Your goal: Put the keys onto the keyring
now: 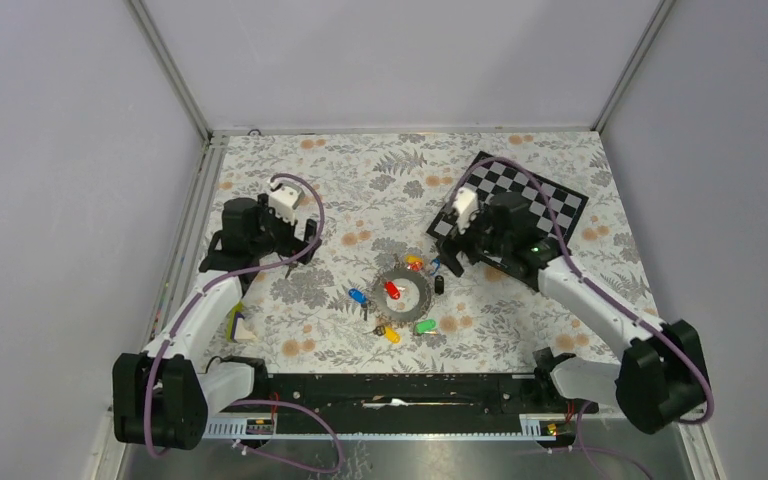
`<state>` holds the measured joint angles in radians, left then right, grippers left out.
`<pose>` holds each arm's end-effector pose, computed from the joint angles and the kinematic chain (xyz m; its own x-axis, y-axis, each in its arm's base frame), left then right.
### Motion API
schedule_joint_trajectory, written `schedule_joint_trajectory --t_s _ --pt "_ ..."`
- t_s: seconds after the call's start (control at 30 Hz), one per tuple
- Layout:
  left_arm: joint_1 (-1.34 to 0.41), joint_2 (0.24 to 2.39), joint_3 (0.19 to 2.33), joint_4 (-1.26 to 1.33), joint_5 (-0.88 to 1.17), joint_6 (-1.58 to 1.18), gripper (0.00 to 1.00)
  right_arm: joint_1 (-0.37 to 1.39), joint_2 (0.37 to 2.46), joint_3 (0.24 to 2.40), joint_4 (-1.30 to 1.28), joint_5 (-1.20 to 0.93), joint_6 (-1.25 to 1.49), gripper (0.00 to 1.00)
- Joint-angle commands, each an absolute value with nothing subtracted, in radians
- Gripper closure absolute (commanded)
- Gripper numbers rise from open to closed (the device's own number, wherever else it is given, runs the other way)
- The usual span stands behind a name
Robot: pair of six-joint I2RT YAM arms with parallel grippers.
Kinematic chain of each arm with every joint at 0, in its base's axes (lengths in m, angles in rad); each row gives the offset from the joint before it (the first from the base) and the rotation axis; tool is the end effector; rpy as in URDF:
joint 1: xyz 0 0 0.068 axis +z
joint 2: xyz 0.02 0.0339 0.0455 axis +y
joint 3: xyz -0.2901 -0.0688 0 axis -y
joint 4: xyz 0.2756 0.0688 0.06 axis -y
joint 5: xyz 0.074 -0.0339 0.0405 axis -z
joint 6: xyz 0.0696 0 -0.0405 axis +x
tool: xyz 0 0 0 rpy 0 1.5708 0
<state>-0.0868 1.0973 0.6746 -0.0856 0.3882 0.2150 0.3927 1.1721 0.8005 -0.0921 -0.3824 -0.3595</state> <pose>0.2812 -0.0509 0.2460 -0.3863 0.2318 -0.8928 0.5037 0.8639 0.0064 0.2764 0.1426 0.2747 -0.1534 -0.4168 -0.8959 -0.7663 0.6226 -0.1584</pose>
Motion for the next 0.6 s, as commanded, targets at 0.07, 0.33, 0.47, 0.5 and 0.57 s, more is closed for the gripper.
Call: schedule_joint_trajectory --t_s 0.07,0.33,0.47,0.5,0.57 --pt "-0.129 1.093 0.678 -0.135 0.498 0.278 0.01 0.572 1.334 0.825 -0.124 -0.336 -0.453 0.01" --pt "-0.143 1.101 0.677 -0.137 0.492 0.256 0.01 0.704 1.552 1.002 -0.198 -0.291 -0.477 0.18" --pt "-0.143 1.101 0.676 -0.137 0.457 0.247 0.04 0.705 1.658 1.126 -0.232 -0.330 -0.443 0.25" --pt "-0.143 1.103 0.676 -0.138 0.451 0.247 0.05 0.704 1.684 1.154 -0.241 -0.337 -0.437 0.27" --pt "-0.142 1.107 0.676 -0.139 0.443 0.245 0.05 0.705 1.733 1.209 -0.263 -0.352 -0.426 0.29"
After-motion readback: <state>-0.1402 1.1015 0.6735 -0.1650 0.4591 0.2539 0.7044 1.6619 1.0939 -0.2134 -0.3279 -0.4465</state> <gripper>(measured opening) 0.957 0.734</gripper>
